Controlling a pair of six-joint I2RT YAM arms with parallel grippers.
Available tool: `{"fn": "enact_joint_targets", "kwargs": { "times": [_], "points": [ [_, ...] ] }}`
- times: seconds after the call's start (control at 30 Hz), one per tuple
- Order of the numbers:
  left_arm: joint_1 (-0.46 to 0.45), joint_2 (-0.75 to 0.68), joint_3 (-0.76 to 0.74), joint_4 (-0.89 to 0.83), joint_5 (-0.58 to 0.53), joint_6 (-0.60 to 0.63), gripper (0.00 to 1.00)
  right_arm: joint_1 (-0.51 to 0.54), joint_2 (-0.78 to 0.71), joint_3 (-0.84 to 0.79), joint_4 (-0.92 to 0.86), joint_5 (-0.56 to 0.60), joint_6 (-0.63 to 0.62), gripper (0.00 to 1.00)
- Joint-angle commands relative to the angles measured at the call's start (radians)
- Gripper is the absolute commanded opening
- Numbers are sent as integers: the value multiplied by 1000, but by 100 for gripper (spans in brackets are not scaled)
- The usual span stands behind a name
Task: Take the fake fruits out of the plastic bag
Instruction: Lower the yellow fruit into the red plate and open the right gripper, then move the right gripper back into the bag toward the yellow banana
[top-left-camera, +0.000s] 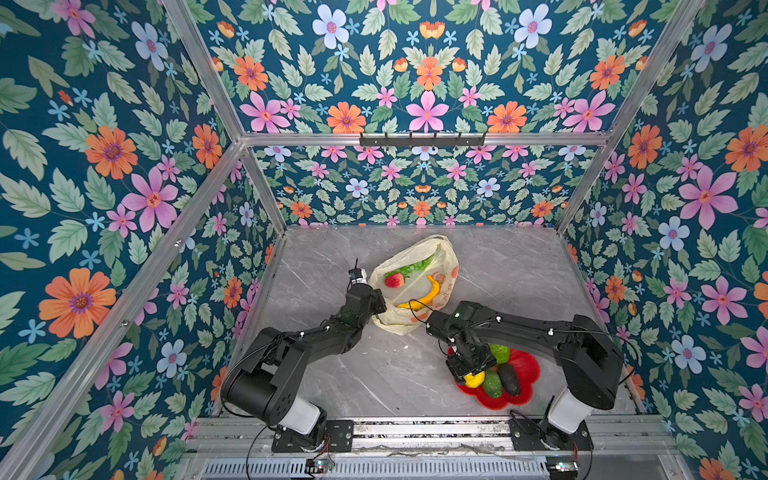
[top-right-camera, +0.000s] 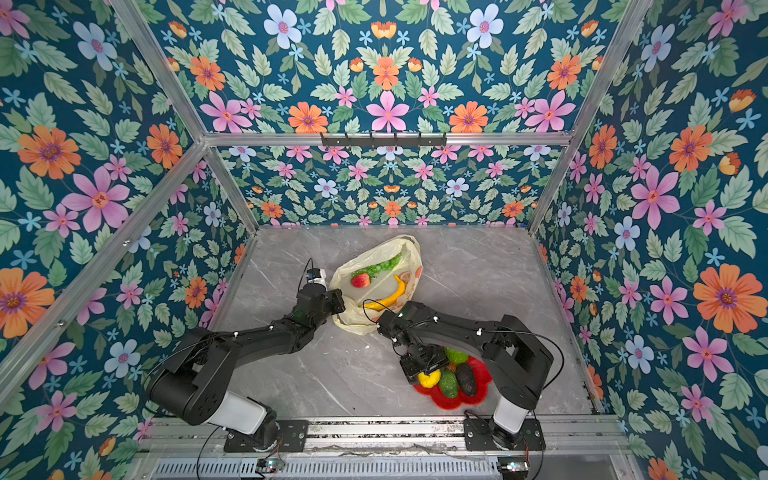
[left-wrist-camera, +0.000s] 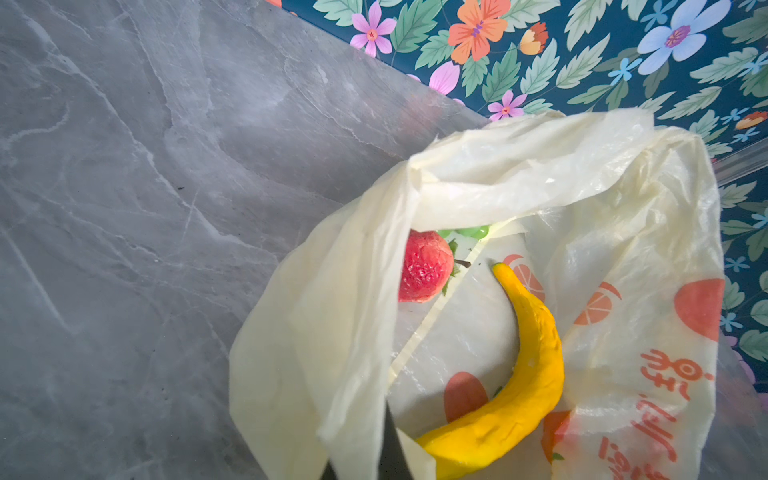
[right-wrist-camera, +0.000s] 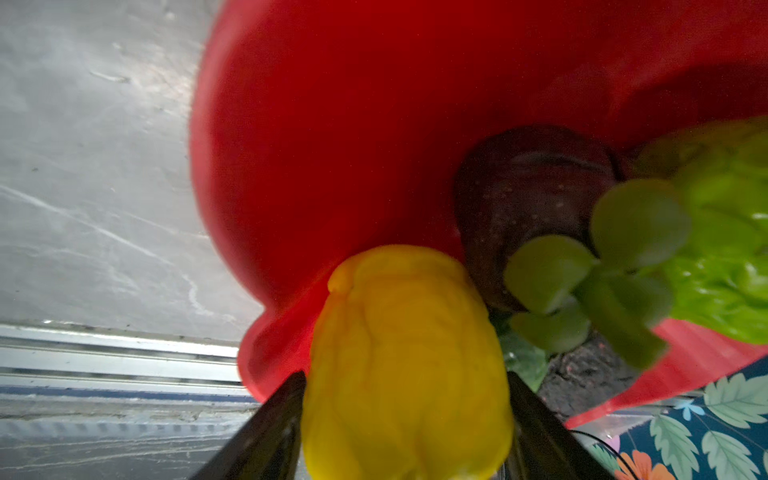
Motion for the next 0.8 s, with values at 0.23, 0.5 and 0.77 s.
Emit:
{"fn": "enact_joint_targets", "kwargs": {
  "times": [0.23, 0.5, 0.77],
  "points": [
    [-3, -8, 12, -4, -14, 36, 1, 2, -81, 91, -93, 65, 22, 78],
    [-13, 0, 28, -32, -27, 40, 1, -19, -106, 249, 25, 181, 56, 74],
    [-19, 20, 47, -51, -28, 43, 1, -128, -118, 319, 366, 113, 114, 67]
  ]
}}
